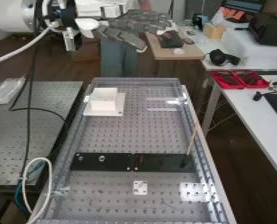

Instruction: Grab the bearing and place it in the white container

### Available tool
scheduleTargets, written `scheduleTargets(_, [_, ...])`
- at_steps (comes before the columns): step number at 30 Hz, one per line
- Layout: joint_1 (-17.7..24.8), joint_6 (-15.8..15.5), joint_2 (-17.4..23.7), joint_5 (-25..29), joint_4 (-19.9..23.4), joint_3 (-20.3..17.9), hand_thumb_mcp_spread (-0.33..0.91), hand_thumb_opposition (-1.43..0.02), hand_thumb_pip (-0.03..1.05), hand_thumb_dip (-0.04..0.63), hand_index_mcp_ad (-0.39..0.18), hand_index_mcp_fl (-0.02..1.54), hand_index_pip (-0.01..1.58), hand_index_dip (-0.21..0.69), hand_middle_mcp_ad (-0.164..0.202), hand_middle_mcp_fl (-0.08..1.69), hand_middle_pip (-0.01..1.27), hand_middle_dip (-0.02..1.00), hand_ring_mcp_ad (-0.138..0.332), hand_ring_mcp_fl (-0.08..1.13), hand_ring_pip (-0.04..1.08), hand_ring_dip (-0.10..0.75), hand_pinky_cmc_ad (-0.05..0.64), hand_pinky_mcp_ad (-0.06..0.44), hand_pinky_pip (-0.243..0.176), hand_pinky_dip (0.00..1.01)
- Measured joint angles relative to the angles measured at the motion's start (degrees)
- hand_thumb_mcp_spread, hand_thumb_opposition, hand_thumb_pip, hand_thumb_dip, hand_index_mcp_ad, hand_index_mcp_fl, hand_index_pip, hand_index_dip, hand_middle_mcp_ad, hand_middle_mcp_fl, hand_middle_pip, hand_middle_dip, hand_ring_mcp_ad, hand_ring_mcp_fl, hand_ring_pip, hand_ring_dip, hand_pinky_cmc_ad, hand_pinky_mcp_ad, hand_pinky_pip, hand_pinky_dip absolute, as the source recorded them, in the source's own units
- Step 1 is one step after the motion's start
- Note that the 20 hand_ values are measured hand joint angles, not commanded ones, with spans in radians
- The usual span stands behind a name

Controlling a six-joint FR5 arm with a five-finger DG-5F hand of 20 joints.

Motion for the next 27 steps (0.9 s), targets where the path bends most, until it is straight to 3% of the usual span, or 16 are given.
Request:
scheduleTargets(12, [-6.35, 0.15, -3.15, -10.15, -5.27, 5.05, 0.24, -0.76, 0.52, 0.157, -0.122, 0.07, 0.13, 0.093, 0.054, 0.00, 0.13, 0.16, 0.147, 0.00, 0.08, 0.072, 0.429, 0.316, -0.119, 0.33])
scheduleTargets(27, [-12.35, -0.15, -3.61, -20.28, -5.95, 5.26, 0.24, -0.76, 0.50, 0.145, -0.120, 0.07, 0.12, 0.110, 0.054, 0.00, 0.13, 0.16, 0.150, 0.00, 0.08, 0.068, 0.431, 0.316, -0.119, 0.33])
